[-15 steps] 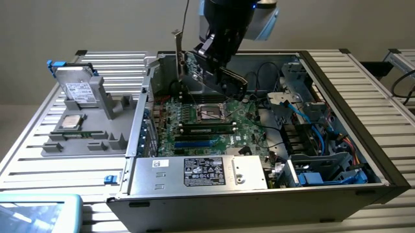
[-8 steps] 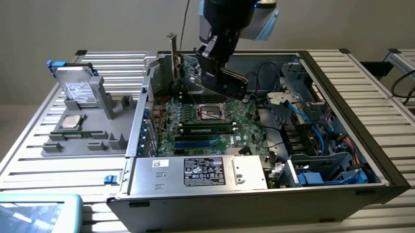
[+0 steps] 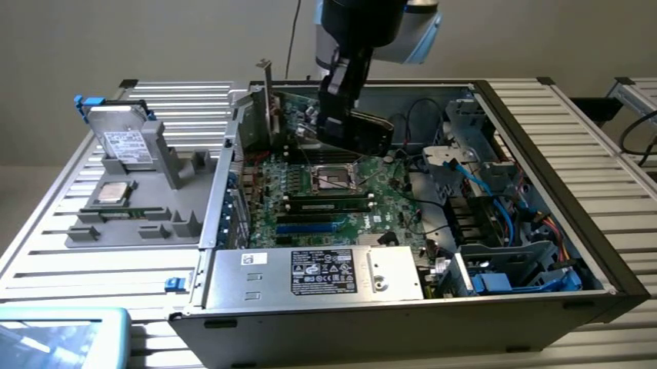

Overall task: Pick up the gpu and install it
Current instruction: 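Insert the gpu into the slot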

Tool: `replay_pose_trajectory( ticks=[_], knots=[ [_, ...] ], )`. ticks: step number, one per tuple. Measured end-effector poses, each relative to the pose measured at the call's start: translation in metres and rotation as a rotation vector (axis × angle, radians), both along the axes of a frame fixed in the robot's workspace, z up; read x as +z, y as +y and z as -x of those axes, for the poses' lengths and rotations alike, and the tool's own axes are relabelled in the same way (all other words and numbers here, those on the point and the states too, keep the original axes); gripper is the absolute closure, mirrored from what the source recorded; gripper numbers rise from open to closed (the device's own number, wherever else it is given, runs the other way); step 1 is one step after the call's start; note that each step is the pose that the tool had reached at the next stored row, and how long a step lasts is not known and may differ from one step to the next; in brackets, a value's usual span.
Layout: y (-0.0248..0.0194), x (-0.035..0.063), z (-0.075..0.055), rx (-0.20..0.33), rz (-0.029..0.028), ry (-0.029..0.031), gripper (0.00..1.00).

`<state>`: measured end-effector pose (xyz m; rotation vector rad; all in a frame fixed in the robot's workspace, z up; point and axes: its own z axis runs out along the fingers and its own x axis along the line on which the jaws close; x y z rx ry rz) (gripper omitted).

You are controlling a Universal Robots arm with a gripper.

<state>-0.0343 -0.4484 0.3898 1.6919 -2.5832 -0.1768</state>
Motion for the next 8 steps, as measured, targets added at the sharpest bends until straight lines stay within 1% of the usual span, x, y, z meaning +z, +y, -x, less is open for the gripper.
replay_pose_trajectory(
  ticks=[6,8],
  knots=[
    [0.0000,-0.0005,0.0000,0.109,0.0068,0.0000,0.72],
    [0.0000,-0.0006,-0.0001,0.145,0.0100,0.0000,0.72]
  ],
)
